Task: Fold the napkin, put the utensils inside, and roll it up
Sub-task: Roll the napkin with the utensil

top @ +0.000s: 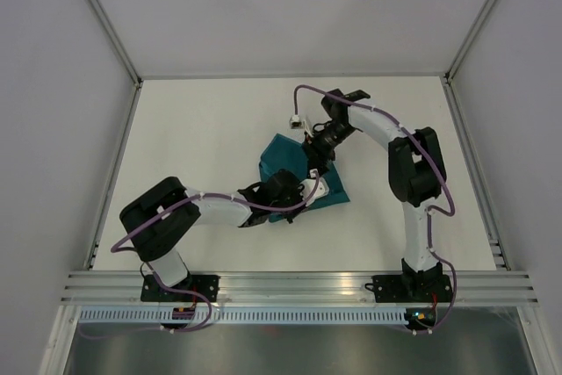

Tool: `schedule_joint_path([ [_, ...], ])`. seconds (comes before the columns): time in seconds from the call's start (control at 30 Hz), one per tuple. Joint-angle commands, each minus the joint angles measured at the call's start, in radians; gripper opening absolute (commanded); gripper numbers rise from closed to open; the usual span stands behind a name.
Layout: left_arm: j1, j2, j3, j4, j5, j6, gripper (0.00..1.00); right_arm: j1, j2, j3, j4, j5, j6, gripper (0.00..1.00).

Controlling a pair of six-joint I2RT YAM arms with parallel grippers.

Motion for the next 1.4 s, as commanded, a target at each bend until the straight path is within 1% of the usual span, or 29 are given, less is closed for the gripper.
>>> schedule_joint_path([
  [0.0, 0.028, 0.030, -0.033, -0.042, 0.184, -0.121, 0.02, -0.073, -0.139, -0.028, 0.202, -0.027, 0.169, 0.74],
  [0.07, 0.044, 0.036, -0.018, -0.051, 0.227, -0.143, 0.02, -0.125, -0.173, -0.050, 0.264, -0.037, 0.182, 0.74],
  [0.17, 0.073, 0.062, 0.031, -0.123, 0.293, -0.163, 0.02, -0.185, -0.271, -0.146, 0.371, -0.037, 0.182, 0.74],
  [0.2, 0.084, 0.070, 0.040, -0.135, 0.319, -0.166, 0.02, -0.196, -0.302, -0.224, 0.408, -0.031, 0.182, 0.74],
  [0.23, 0.088, 0.073, 0.055, -0.144, 0.333, -0.171, 0.02, -0.206, -0.363, -0.266, 0.477, -0.003, 0.177, 0.74],
  [0.27, 0.096, 0.076, 0.060, -0.154, 0.357, -0.174, 0.02, -0.216, -0.394, -0.307, 0.506, 0.015, 0.168, 0.75],
  [0.3, 0.113, 0.077, 0.066, -0.160, 0.381, -0.186, 0.02, -0.216, -0.424, -0.387, 0.532, 0.032, 0.159, 0.75],
  [0.33, 0.119, 0.082, 0.072, -0.161, 0.413, -0.192, 0.02, -0.214, -0.482, -0.425, 0.580, 0.040, 0.150, 0.75],
  [0.37, 0.134, 0.093, 0.077, -0.172, 0.455, -0.203, 0.02, -0.214, -0.539, -0.493, 0.589, 0.046, 0.112, 0.74],
  [0.4, 0.142, 0.093, 0.082, -0.175, 0.476, -0.208, 0.02, -0.214, -0.540, -0.525, 0.597, 0.046, 0.091, 0.74],
  [0.47, 0.154, 0.111, 0.095, -0.186, 0.511, -0.215, 0.02, -0.216, -0.628, -0.620, 0.625, 0.034, 0.033, 0.74],
  [0.5, 0.165, 0.120, 0.101, -0.204, 0.555, -0.217, 0.02, -0.214, -0.688, -0.653, 0.632, 0.031, 0.016, 0.73],
  [0.6, 0.174, 0.169, 0.150, -0.259, 0.626, -0.221, 0.02, -0.203, -0.789, -0.760, 0.664, 0.025, -0.051, 0.73],
  [0.67, 0.179, 0.209, 0.197, -0.322, 0.640, -0.214, 0.02, -0.158, -0.834, -0.838, 0.697, 0.052, -0.065, 0.73],
  [0.7, 0.180, 0.220, 0.209, -0.336, 0.657, -0.214, 0.02, -0.136, -0.859, -0.869, 0.721, 0.113, -0.061, 0.73],
  [0.73, 0.182, 0.229, 0.230, -0.364, 0.663, -0.214, 0.02, -0.109, -0.904, -0.901, 0.780, 0.153, -0.058, 0.73],
  [0.77, 0.183, 0.252, 0.239, -0.379, 0.672, -0.212, 0.02, -0.038, -0.926, -0.967, 0.813, 0.204, -0.056, 0.73],
  [0.8, 0.186, 0.261, 0.250, -0.391, 0.686, -0.212, 0.02, -0.003, -0.964, -1.001, 0.845, 0.279, -0.054, 0.73],
  [0.83, 0.188, 0.272, 0.272, -0.408, 0.692, -0.212, 0.02, 0.069, -0.978, -1.030, 0.902, 0.320, -0.051, 0.74],
  [0.87, 0.190, 0.280, 0.279, -0.431, 0.703, -0.214, 0.02, 0.101, -0.989, -1.076, 0.924, 0.351, -0.050, 0.74],
  [0.9, 0.191, 0.292, 0.289, -0.444, 0.712, -0.215, 0.02, 0.129, -0.995, -1.091, 0.939, 0.403, -0.053, 0.74],
  [0.93, 0.191, 0.297, 0.299, -0.450, 0.711, -0.215, 0.02, 0.173, -0.994, -1.104, 0.963, 0.422, -0.056, 0.73],
  [1.07, 0.196, 0.315, 0.333, -0.494, 0.717, -0.221, 0.02, 0.238, -0.975, -1.145, 1.003, 0.494, -0.061, 0.73],
  [1.27, 0.197, 0.317, 0.356, -0.508, 0.712, -0.221, 0.02, 0.321, -0.949, -1.187, 1.059, 0.585, -0.056, 0.73],
  [1.33, 0.197, 0.317, 0.361, -0.510, 0.709, -0.221, 0.02, 0.344, -0.934, -1.188, 1.068, 0.600, -0.053, 0.72],
  [1.37, 0.199, 0.321, 0.362, -0.510, 0.707, -0.221, 0.02, 0.350, -0.928, -1.193, 1.069, 0.609, -0.051, 0.68],
])
